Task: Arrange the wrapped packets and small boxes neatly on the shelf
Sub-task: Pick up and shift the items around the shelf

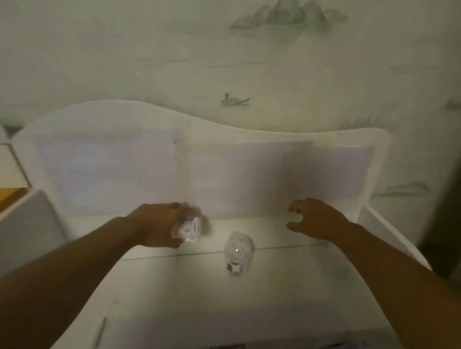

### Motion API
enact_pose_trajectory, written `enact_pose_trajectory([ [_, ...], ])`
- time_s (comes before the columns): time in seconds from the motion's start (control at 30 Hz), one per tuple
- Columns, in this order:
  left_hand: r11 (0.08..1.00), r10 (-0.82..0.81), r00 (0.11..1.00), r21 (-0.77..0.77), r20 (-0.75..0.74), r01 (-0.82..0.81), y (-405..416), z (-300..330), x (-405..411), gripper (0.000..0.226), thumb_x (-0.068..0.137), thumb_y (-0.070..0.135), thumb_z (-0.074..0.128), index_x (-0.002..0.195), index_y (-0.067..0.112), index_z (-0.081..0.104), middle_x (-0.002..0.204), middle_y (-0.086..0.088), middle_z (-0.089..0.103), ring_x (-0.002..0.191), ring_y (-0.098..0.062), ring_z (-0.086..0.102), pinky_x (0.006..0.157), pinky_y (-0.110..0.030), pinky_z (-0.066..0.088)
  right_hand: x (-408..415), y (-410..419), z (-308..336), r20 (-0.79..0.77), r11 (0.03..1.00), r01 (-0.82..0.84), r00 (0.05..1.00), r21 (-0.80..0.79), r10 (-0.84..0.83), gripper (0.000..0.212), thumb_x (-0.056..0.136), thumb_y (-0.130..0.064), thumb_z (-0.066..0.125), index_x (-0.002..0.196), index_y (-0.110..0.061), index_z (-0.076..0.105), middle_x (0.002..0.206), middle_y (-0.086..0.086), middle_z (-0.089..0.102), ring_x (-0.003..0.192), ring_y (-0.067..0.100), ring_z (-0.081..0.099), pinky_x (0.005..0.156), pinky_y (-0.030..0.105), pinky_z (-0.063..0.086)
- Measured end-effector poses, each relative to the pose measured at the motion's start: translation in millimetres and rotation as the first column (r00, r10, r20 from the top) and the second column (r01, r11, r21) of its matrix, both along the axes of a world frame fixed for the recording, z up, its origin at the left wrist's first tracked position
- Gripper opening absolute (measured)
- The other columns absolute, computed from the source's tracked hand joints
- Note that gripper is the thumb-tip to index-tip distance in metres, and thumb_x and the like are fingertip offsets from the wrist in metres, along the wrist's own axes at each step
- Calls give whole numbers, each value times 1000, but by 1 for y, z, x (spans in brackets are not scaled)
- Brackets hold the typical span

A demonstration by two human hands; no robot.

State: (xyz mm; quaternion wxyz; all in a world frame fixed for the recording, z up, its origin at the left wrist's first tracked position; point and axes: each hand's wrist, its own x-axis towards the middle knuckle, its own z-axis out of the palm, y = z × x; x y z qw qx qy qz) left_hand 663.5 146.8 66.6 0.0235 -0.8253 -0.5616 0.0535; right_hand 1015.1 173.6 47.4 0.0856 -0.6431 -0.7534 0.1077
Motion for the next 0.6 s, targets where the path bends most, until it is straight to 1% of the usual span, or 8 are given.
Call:
enact_pose_trajectory([
  [0.07,997,72,997,-20,-25,-72,-5,-8,-28,70,78,46,66,139,36,33,141,11,45,122,-19,51,93,-34,44,-31,3,4,-13,997,-72,997,29,72,44,88,-41,62,128,-24,55,131,-1,55,119,18,52,95,29,40],
  [0.1,993,111,994,-27,-6,-111,-6,-13,-42,70,77,46,67,139,36,34,140,10,45,122,-19,51,94,-34,44,-47,3,5,-15,994,-102,995,43,103,41,89,-39,62,127,-24,56,130,-1,57,118,18,52,94,28,40],
  [0.17,982,184,982,-54,39,-181,-9,-25,-67,70,77,46,68,138,37,37,140,10,47,123,-18,51,95,-32,42,-78,4,5,-22,985,-158,987,62,160,38,88,-38,62,123,-25,58,126,-1,59,116,18,53,95,29,41],
  [0.2,978,202,979,-67,35,-200,-11,-33,-79,69,78,46,68,139,36,37,140,10,47,124,-17,50,95,-31,41,-93,4,5,-22,981,-185,982,65,187,38,88,-39,63,122,-25,59,124,-2,60,115,17,54,96,29,42],
  [0.27,973,217,976,-75,-19,-218,-16,-51,-102,66,82,46,65,140,36,36,141,9,46,125,-16,49,96,-31,40,-122,3,3,-6,969,-238,971,68,239,38,87,-40,63,122,-27,58,124,-3,61,114,17,54,97,30,43],
  [0.4,959,274,956,-47,-109,-280,-24,-90,-138,60,89,36,59,143,36,32,143,8,46,127,-19,47,99,-34,38,-170,-2,-7,48,942,-331,943,50,329,36,90,-40,60,124,-31,57,124,-5,59,115,15,52,96,32,43],
  [0.47,953,291,951,-60,-103,-298,-27,-109,-148,58,90,34,59,142,35,33,143,7,46,126,-19,47,99,-35,40,-188,-3,-11,81,931,-362,930,48,358,37,90,-42,58,126,-32,56,126,-6,58,117,15,52,96,32,43],
  [0.6,945,309,949,-95,-57,-313,-26,-125,-157,59,90,34,59,142,32,33,143,6,46,126,-21,49,99,-37,43,-209,-4,-19,84,928,-371,926,36,367,39,90,-43,57,128,-31,54,129,-6,57,119,15,51,97,33,43],
])
